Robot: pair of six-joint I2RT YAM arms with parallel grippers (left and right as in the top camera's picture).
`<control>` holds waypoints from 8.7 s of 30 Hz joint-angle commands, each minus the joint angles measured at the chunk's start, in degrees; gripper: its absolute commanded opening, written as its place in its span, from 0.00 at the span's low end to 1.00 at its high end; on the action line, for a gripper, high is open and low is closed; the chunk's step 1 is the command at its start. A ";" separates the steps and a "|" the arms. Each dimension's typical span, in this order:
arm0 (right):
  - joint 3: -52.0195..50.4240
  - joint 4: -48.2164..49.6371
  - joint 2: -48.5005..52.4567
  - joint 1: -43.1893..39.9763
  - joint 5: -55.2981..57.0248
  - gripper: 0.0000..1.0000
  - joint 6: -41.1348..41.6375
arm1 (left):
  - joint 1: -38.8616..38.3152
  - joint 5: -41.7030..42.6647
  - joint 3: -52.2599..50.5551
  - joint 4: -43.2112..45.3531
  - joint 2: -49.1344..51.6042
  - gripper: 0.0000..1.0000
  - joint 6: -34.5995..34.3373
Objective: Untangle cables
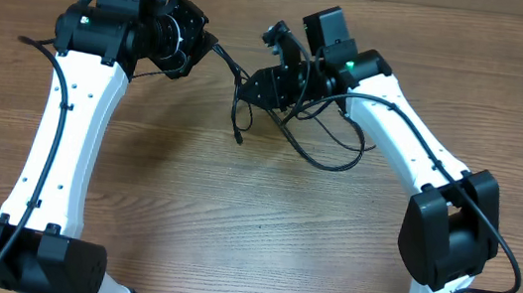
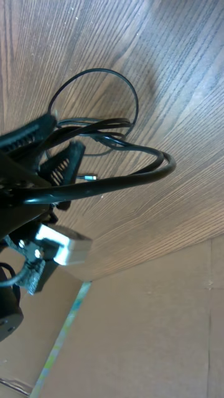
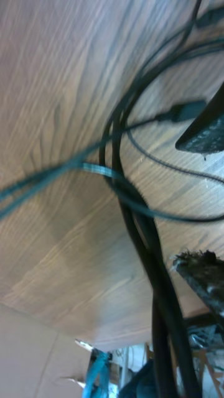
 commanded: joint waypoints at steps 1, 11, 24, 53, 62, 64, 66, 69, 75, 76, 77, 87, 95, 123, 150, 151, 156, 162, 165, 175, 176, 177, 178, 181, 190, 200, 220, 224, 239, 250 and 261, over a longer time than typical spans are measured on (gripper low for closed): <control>-0.26 0.61 1.60 1.70 -0.98 0.46 -2.01 | -0.09 0.22 0.42 0.07 -1.99 0.04 -0.24; 2.14 -2.45 2.51 -1.31 1.51 0.04 1.49 | -0.09 -11.10 0.39 -1.05 -1.99 0.04 21.18; 5.38 -7.93 -18.51 -17.62 -7.15 0.04 11.85 | -0.09 -34.53 0.31 -7.19 -1.88 0.04 45.03; 5.31 -32.61 -22.88 -44.81 41.66 0.04 21.38 | -0.07 -36.46 0.31 -9.49 -1.88 0.16 51.93; 2.84 -32.87 -19.21 -58.49 33.07 0.05 17.07 | -0.07 -35.74 0.31 -10.45 -1.88 0.10 53.53; 2.84 -33.03 -17.38 -60.17 28.61 0.05 15.04 | -0.09 -35.56 0.31 -10.60 -1.88 0.10 53.81; 2.84 -33.29 -15.85 -60.81 24.30 0.07 12.48 | -0.09 -35.43 0.31 -10.75 -1.88 0.10 53.79; 2.84 -33.55 -14.88 -60.28 20.98 0.25 9.51 | -0.09 -33.77 0.31 -10.91 -1.88 0.09 53.77; 2.84 -33.53 -14.84 -55.91 20.83 0.66 8.04 | -0.09 -30.95 0.31 -11.06 -1.88 0.08 53.72; 2.84 -33.55 -14.84 -55.30 20.83 0.67 8.07 | -0.09 -30.97 0.31 -11.17 -1.88 0.08 53.75; 2.84 -33.55 -14.84 -54.86 20.85 0.68 8.04 | -0.11 -30.95 0.31 -11.21 -1.88 0.08 53.72; 2.84 -33.09 -14.84 -52.26 20.85 0.82 8.02 | -0.13 -26.67 0.31 -11.54 -1.88 0.06 53.72; 2.84 -32.76 -14.82 -50.45 20.85 0.88 6.80 | -0.13 -22.40 0.31 -11.54 -1.60 0.04 53.72; 2.78 -33.57 -14.73 -50.01 20.83 0.96 6.38 | -0.13 -16.22 0.31 -11.37 -1.40 0.05 53.68; 2.78 -35.08 -14.62 -50.03 21.51 1.00 6.36 | -4.61 -1.27 -0.13 -11.10 3.26 0.25 62.77; 2.78 -35.06 -14.62 -50.03 21.49 1.00 6.36 | -4.87 -1.25 -0.13 -11.13 3.50 0.34 62.79; 2.78 -35.04 -14.62 -50.03 21.49 1.00 6.36 | -6.86 -1.07 -0.13 -11.06 4.42 0.63 66.14; 2.78 -34.62 -14.60 -50.01 21.24 1.00 6.38 | -8.02 -1.55 -0.13 -9.77 4.44 0.69 70.86; 2.78 -34.64 -14.60 -50.01 21.24 1.00 6.38 | -8.02 -1.77 -0.13 -8.83 4.59 0.72 71.34; 2.78 -34.60 -14.60 -50.01 21.27 1.00 6.38 | -9.66 5.29 -0.13 -6.47 11.69 0.75 78.34; 2.78 -34.53 -14.60 -50.01 21.27 1.00 6.38 | -10.40 7.58 -0.13 -5.03 13.27 0.75 79.06; 2.78 -34.36 -14.60 -50.01 21.27 1.00 6.38 | -10.91 8.68 -0.13 -3.67 14.40 0.74 79.06; 2.78 -34.16 -14.60 -50.01 21.27 1.00 6.38 | -11.39 9.70 -0.13 -2.38 15.34 0.75 79.06; 2.73 -33.70 -14.56 -50.01 21.24 1.00 6.40 | -13.14 11.98 -0.13 3.04 18.51 0.74 79.06; 2.73 -33.53 -14.51 -50.01 21.27 1.00 6.40 | -21.86 5.01 -0.13 21.51 27.87 0.58 66.20; 2.73 -33.31 -14.51 -50.01 20.39 1.00 6.38 | -24.87 -6.32 -0.13 22.75 33.48 0.14 60.33; 2.86 -32.61 -15.63 -38.32 -10.60 0.90 -13.31 | -17.27 -6.88 6.56 0.66 1.38 0.04 64.83; 2.86 -27.91 -16.48 -29.53 -15.19 0.86 -13.29 | -13.27 -2.10 6.56 -2.93 -0.46 0.04 64.00; 2.78 -16.28 -13.16 -5.44 -10.82 0.77 -8.35 | -7.26 -2.56 6.36 -8.85 0.66 0.04 60.54; 2.71 -18.01 -12.11 -2.05 18.10 0.04 6.19 | -6.38 -3.52 6.47 -4.92 0.48 0.04 60.61; -2.03 -28.06 -11.80 -8.41 50.53 0.04 30.75 | -1.09 -9.62 7.02 -5.09 -5.57 0.04 60.78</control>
